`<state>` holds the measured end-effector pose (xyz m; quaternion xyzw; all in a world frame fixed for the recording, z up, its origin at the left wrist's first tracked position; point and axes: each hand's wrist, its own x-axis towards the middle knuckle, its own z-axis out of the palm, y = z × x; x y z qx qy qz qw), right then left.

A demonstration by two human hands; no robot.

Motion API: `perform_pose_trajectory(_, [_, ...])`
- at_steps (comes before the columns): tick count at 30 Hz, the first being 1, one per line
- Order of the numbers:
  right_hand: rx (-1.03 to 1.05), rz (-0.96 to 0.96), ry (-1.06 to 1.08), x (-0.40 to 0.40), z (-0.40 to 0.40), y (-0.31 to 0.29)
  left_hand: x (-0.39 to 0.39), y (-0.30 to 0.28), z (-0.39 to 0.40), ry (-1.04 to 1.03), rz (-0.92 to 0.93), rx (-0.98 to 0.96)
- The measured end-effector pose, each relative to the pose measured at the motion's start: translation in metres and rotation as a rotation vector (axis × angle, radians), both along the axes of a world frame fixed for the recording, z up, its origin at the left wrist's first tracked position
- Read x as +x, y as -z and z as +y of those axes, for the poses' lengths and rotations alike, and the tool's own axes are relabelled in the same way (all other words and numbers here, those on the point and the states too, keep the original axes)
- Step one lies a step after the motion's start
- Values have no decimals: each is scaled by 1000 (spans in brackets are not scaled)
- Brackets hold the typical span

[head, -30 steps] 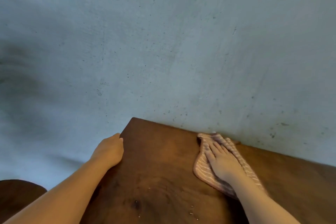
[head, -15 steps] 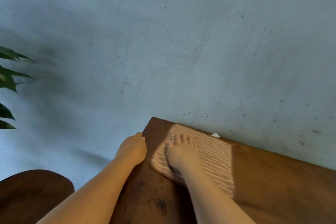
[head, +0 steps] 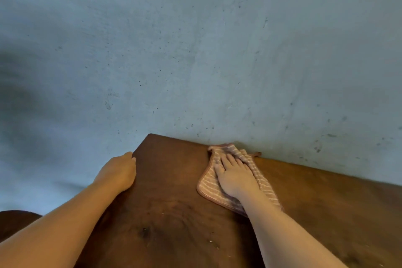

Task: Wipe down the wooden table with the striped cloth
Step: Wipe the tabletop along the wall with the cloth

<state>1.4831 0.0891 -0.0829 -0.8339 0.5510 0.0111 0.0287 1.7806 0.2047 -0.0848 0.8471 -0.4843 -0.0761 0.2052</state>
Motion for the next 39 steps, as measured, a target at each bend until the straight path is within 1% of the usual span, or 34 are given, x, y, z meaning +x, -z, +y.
perform_pose_trajectory(4, [-44, 63, 92, -84, -21, -4, 0, -2, 1, 1, -8, 11])
perform_pose_trajectory(8, [-21, 136, 195, -164, -47, -4, -5, -10, 11, -22, -10, 28])
perform_pose_trajectory(10, [-4, 98, 268, -190, -57, -3, -9, -13, 16, -12, -7, 16])
perform_pose_trajectory(13, [0, 16, 277, -195, -53, -4, -15, -18, 42, -38, -7, 7])
perform_pose_trajectory(18, [9, 99, 198, -198, -21, -8, -26, -19, 85, -92, -44, -2])
perform_pose_trajectory(25, [20, 89, 87, -210, 61, -22, -45, -12, 120, -112, -43, 9])
perform_pose_trajectory(26, [38, 113, 73, -213, 70, -23, -47, -12, 122, -113, -35, 7])
perform_pose_trajectory(28, [63, 130, 99, -219, 87, -19, -50, -15, 125, -114, -15, -1])
perform_pose_trajectory(33, [61, 16, 173, -216, 153, -26, -60, -24, 132, -67, 15, 17])
perform_pose_trajectory(37, [181, -30, 195, -225, 194, -39, -55, -25, 146, -49, 41, 48])
perform_pose_trajectory(39, [175, -4, 236, -236, 205, -42, -50, -23, 157, -60, 51, 61])
